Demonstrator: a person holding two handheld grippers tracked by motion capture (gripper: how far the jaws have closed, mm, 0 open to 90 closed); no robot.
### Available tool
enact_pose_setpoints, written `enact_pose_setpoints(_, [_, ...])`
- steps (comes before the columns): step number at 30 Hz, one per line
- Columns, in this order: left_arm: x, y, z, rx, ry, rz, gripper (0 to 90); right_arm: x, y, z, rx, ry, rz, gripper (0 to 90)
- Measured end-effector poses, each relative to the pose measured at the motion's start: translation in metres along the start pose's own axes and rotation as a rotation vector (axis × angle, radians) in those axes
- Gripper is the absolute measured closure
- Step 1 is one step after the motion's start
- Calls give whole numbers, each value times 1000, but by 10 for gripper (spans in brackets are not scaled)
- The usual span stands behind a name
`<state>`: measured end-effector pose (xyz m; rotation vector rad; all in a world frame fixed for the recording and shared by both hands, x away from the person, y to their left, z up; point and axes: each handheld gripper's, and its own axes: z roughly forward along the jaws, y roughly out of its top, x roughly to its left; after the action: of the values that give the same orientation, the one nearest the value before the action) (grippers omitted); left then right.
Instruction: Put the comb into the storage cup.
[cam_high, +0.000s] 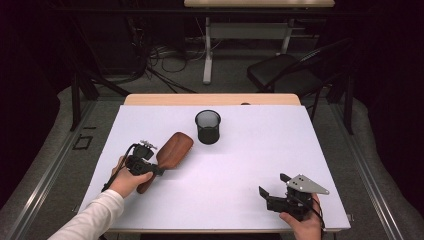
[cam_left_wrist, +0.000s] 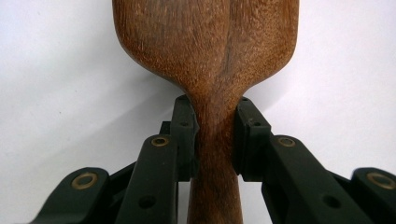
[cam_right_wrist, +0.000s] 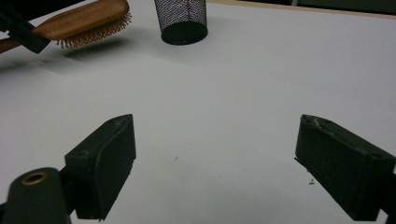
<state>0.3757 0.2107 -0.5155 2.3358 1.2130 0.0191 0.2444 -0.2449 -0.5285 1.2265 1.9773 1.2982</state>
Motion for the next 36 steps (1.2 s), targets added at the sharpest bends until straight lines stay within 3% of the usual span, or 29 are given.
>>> enact_pose_setpoints(9, [1, 0, -15, -82, 1, -9, 730, 1, 0, 1, -2, -2, -5, 119])
enact_pose_setpoints(18, [-4, -1, -30, -154, 22, 26, 730, 1, 0, 1, 3, -1, 1, 119])
enact_pose_setpoints(25, [-5, 0, -47, -227, 27, 30, 731, 1, 0, 2, 3, -2, 1, 119])
enact_pose_setpoints(36, [-8, -3, -65, -341, -3, 20, 731, 1, 0, 2, 1, -2, 1, 119])
